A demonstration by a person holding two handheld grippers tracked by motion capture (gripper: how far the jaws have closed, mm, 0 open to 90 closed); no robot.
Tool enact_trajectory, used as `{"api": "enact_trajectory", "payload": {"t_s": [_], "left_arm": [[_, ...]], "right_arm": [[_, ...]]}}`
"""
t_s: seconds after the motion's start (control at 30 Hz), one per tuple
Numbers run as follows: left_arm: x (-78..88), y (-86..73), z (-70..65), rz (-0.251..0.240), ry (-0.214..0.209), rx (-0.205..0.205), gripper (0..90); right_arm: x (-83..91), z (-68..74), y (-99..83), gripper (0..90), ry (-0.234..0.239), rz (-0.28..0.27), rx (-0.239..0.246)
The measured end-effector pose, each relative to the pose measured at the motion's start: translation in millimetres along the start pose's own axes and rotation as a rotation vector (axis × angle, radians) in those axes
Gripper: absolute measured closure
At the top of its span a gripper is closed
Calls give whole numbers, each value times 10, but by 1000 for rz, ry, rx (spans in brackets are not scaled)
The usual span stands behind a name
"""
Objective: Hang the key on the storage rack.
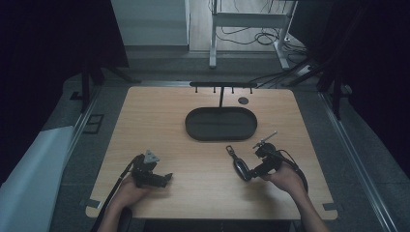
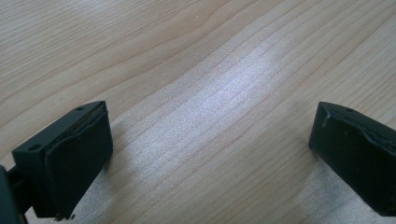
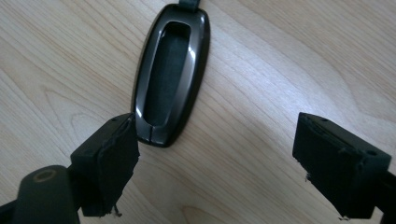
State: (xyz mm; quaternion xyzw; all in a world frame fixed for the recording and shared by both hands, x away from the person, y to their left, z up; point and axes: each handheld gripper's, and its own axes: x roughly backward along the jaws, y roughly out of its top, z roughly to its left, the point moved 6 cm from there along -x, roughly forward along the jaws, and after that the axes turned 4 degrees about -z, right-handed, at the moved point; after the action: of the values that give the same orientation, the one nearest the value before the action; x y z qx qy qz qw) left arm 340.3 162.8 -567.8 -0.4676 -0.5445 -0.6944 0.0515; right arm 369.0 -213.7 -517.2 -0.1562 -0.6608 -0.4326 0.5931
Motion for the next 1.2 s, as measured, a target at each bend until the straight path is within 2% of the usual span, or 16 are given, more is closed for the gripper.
{"api": "enact_trajectory", "payload": {"t_s": [0.17, 0.3, 0.5, 0.67, 0.8, 0.83, 0.9, 1.03, 1.13, 1.2], "left_arm": [[0, 0, 0, 0, 0, 0, 0], [0, 0, 0, 0, 0, 0, 0], [0, 0, 0, 0, 0, 0, 0], [0, 0, 0, 0, 0, 0, 0], [1, 0, 0, 0, -1, 0, 0], [0, 0, 0, 0, 0, 0, 0], [0, 0, 0, 0, 0, 0, 0], [0, 0, 0, 0, 0, 0, 0], [0, 0, 0, 0, 0, 0, 0], [0, 0, 0, 0, 0, 0, 0]], "right_arm": [[-68, 73, 119, 189, 14, 72, 1], [-119, 157, 227, 241, 32, 107, -8], [-220, 234, 354, 296, 32, 168, -19], [-319, 268, 412, 354, 13, 216, -18], [-392, 271, 434, 380, -13, 252, 7], [-409, 279, 434, 386, -19, 265, 0], [-450, 270, 429, 387, -27, 281, 24], [-465, 281, 454, 431, -56, 299, 46], [-466, 279, 464, 450, -61, 312, 91], [-464, 295, 467, 458, -49, 302, 120]]}}
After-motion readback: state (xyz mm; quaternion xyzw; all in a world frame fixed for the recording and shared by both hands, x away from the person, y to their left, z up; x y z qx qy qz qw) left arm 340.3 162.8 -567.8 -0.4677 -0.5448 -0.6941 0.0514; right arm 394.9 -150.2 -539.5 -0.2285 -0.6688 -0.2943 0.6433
